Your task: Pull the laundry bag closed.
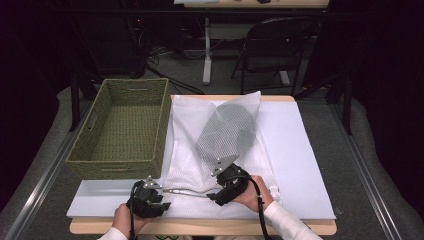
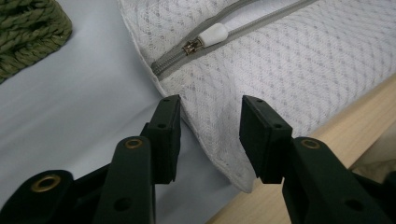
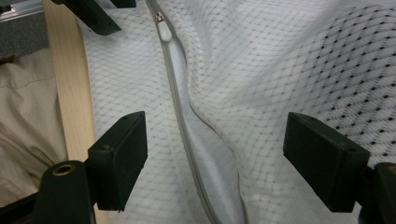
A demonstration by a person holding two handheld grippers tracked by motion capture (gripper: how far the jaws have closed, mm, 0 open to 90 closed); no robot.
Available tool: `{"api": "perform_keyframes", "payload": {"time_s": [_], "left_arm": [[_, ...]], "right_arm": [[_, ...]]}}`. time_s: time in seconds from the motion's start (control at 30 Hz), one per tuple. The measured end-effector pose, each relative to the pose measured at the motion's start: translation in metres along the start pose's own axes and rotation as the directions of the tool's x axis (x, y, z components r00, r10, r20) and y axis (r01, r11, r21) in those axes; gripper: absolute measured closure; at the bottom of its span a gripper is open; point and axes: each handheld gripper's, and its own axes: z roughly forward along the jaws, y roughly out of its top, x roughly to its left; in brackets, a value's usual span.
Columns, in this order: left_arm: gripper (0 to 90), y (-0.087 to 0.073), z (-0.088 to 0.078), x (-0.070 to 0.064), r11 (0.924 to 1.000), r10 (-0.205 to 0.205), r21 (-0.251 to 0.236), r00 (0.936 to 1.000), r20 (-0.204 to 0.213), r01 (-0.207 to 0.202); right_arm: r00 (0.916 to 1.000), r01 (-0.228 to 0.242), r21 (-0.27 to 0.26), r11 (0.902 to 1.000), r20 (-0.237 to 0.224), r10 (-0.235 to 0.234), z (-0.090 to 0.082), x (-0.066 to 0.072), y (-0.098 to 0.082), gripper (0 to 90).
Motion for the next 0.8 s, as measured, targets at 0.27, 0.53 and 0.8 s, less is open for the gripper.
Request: {"api": "perform_keyframes", "payload": {"time_s": [0.27, 0.53, 0.8], "left_arm": [[76.3, 0.000, 0.000, -0.001, 0.9994, 0.034, -0.006, 0.9992, -0.019, -0.034], [55.0, 0.007, -0.003, 0.018, 0.9950, -0.089, -0.044, 0.9960, -0.008, 0.089], [62.4, 0.013, 0.006, 0.027, 0.9923, -0.111, -0.049, 0.9920, 0.060, 0.114]], "right_arm": [[0.9993, 0.025, 0.009, 0.9997, -0.028, -0.024, 0.015, 0.007, 0.011, 27.4], [0.9985, 0.032, 0.014, 0.9994, -0.044, -0.032, 0.020, 0.009, 0.014, 28.6], [0.9985, 0.040, -0.001, 0.9992, -0.038, -0.040, 0.022, 0.008, 0.016, 30.7]]}}
